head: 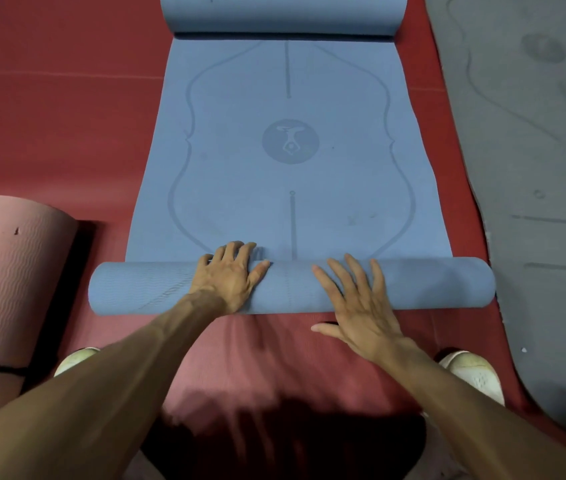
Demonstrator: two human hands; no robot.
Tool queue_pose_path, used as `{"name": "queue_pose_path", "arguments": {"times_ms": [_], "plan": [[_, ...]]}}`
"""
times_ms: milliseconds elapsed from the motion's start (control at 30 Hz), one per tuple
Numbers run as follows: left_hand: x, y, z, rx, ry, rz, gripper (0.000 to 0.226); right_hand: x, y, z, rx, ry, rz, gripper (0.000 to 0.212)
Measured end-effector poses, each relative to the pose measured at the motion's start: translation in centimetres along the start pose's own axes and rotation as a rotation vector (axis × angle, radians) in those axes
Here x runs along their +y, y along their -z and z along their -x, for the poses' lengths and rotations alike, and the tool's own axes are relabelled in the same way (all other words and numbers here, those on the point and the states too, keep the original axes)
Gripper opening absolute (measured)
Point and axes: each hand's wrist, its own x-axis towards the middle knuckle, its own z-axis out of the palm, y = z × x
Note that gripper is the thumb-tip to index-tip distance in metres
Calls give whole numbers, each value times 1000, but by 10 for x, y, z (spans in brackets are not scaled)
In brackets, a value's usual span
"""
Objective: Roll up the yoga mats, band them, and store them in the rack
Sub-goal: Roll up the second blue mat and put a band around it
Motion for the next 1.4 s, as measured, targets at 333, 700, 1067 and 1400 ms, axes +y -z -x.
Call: {"name": "queue_pose_path", "arguments": {"times_ms": [333,700,1067,1400], "plan": [[-2,20,-40,103,26,52,43,24,4,-57,-89,-75,-88,112],[8,19,-1,182,-69,-99,71,39,37,-94,-458,-118,-302,95],[21,-17,75,141,-31,-140,55,12,48,-58,-787,-133,-438,94],[14,-13,56,20,-66,-208,78,8,32,-29,-427,-43,-288,102]]}}
